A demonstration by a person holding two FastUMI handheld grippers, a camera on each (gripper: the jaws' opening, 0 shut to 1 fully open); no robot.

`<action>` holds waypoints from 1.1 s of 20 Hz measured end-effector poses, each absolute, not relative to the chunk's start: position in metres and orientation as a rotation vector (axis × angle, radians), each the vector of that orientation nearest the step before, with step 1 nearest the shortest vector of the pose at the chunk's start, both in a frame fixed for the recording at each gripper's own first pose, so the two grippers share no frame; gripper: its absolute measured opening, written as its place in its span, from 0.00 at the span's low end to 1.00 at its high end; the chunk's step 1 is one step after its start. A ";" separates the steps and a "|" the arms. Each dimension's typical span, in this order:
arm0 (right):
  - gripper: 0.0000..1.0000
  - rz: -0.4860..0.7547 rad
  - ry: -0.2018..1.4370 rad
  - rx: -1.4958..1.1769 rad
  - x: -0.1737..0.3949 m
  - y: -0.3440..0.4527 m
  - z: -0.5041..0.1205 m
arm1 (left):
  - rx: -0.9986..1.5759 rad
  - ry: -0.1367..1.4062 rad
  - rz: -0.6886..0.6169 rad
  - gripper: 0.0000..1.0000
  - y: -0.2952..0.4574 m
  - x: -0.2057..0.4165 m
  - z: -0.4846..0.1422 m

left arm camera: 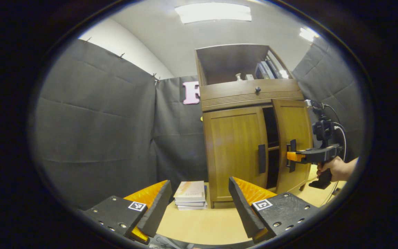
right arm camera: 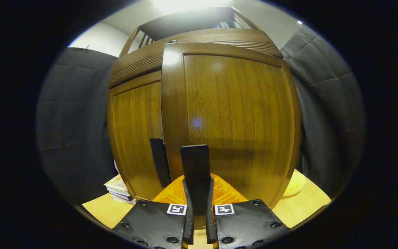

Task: Open the right door of the double-door shoe cabinet with the right hand, and open the left door with the left hand.

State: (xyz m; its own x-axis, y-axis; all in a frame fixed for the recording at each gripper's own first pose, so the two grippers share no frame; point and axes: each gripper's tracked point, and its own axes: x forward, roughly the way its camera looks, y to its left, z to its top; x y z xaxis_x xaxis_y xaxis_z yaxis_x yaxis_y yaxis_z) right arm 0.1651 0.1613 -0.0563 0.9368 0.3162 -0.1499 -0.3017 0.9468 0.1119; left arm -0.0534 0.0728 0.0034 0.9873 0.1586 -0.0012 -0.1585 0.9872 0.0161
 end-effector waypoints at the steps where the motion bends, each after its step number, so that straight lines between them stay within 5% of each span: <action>1: 0.16 0.315 0.167 0.087 0.161 0.157 -0.055 | 0.015 0.000 0.145 0.96 0.071 -0.054 0.005; 22: 0.15 0.235 0.178 0.101 0.086 0.061 -0.054 | -0.015 -0.016 -0.095 0.96 -0.005 -0.034 0.012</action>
State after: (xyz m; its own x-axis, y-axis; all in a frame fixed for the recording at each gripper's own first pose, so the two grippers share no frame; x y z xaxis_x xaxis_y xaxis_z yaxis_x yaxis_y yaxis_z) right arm 0.0861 0.0609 -0.0540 0.9569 0.2405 -0.1630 -0.2227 0.9675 0.1201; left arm -0.0339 -0.0054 0.0123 0.9954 -0.0944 0.0164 0.0947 0.9954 -0.0146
